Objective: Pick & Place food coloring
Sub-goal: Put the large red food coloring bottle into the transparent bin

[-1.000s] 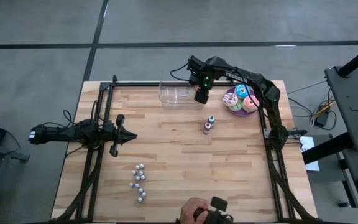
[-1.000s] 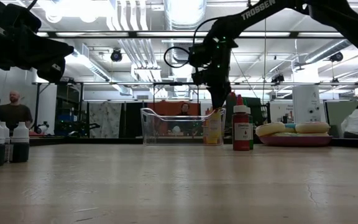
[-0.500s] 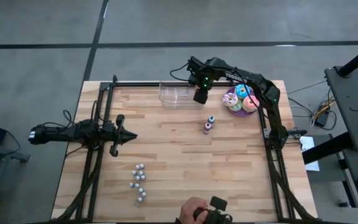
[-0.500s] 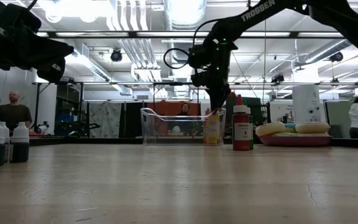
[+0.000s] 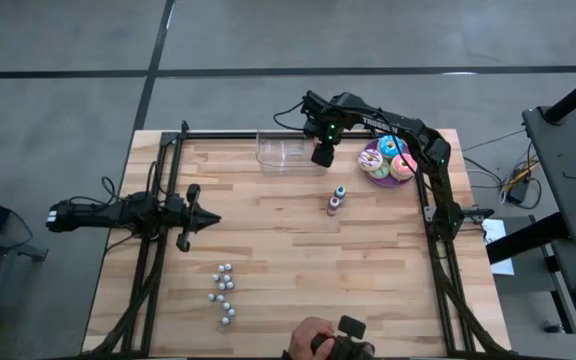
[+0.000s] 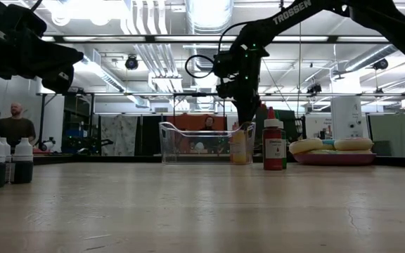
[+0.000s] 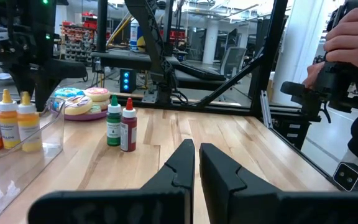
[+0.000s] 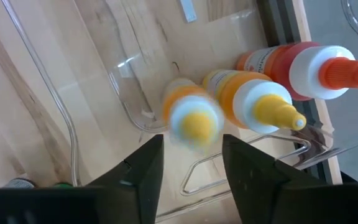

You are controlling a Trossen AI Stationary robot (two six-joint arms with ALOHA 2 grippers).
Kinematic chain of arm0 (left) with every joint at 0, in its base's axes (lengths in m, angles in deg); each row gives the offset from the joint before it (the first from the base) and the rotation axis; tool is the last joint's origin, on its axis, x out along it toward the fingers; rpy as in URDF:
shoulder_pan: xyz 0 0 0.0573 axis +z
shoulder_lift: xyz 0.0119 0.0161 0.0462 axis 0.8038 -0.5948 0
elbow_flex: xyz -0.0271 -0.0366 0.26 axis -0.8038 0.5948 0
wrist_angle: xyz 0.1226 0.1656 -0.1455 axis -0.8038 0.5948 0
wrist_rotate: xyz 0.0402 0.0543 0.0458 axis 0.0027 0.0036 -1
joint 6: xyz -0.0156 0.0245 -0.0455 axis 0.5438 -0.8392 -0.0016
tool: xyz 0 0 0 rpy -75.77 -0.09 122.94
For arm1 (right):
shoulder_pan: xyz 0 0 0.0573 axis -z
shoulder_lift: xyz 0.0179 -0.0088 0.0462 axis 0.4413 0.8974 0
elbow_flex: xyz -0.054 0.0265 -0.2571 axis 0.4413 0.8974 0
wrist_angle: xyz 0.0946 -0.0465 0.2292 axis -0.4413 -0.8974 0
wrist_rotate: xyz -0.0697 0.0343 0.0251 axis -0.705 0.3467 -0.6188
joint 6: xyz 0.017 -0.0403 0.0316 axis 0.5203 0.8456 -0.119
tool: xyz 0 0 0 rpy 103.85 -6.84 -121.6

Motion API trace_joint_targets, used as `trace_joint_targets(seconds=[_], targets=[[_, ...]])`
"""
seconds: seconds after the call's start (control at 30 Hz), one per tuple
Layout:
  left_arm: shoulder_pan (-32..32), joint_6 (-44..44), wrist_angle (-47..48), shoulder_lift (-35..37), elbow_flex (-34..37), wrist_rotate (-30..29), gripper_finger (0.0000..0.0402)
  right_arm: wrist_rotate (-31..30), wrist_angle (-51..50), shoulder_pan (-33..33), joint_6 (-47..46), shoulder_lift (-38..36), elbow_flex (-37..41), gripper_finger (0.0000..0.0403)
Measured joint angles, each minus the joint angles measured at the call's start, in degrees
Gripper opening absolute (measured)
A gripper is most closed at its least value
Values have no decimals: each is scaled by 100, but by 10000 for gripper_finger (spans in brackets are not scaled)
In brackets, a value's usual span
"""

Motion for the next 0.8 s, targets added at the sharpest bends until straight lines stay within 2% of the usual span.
trace_joint_targets(seconds=[0.27,0.8], targets=[[0,0,-1,-1,0,1,0,0,-66,-2,-2,-75,9,158],[0,1,-2,-1,0,0,0,9,-110,-108,45,-1180,190,162]])
